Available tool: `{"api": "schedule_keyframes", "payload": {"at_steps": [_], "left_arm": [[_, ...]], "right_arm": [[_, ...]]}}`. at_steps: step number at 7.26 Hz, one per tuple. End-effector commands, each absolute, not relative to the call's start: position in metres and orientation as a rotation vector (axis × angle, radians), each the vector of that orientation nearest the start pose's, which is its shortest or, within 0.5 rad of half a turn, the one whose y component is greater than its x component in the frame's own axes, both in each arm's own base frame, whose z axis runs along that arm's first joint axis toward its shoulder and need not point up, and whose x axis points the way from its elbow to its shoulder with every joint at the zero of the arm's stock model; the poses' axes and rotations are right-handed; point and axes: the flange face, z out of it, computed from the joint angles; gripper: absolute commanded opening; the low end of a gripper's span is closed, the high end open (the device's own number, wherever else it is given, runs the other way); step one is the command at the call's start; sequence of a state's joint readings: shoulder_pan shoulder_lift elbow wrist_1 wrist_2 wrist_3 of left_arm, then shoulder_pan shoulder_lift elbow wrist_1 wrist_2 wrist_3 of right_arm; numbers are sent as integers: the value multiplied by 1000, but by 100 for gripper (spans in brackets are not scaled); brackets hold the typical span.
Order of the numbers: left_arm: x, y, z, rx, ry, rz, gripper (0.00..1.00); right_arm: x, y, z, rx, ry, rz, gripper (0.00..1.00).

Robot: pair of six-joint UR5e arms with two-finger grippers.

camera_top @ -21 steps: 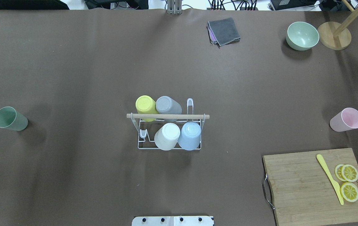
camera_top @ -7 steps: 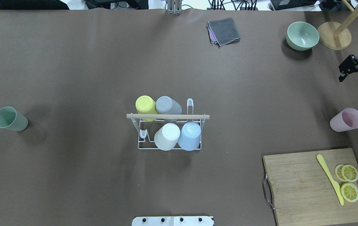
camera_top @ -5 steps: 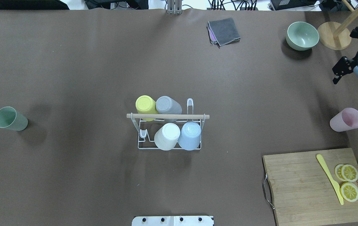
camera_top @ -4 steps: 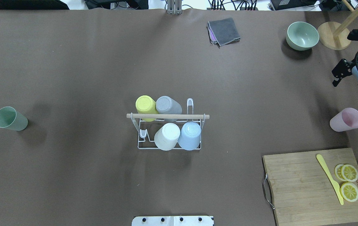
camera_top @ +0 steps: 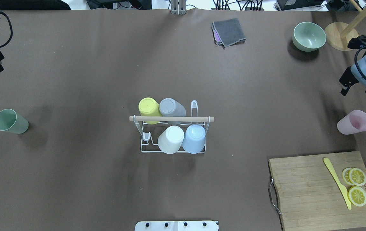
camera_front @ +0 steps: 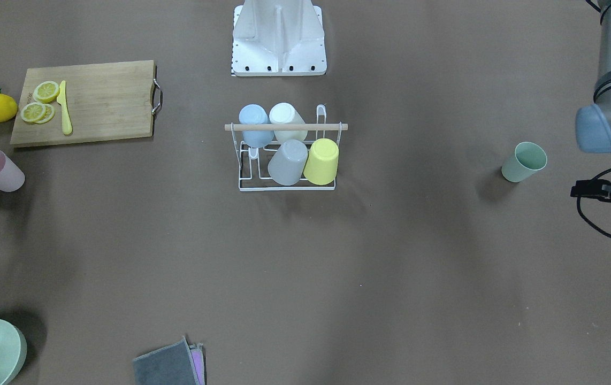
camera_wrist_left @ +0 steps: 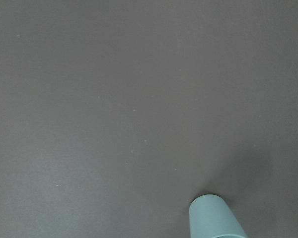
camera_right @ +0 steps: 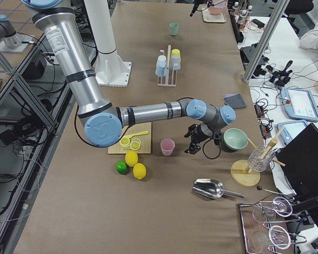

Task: Place cup on cup holder

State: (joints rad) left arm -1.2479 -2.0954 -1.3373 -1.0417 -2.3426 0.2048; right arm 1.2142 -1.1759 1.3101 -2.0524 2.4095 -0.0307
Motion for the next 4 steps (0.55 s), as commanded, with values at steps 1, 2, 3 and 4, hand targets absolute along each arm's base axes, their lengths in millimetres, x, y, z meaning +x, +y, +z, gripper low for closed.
{"api": "schedule_keyframes", "payload": {"at_steps": [1,2,3,4], "left_arm": [[190,-648,513,-329,744,417,98],[212,-648,515,-351,736,440,98],[232,-650,518,-378,729,457,98],[236,-655,522,-398,725,451,98]], "right_arm": [[-171,-603,600,-516,-767,-213,99],[-180,-605,600,-539,-759,-222,99],[-184,-603,608,-550,-760,-265,99],[-188,-602,615,-556,-757,-300,99]]}}
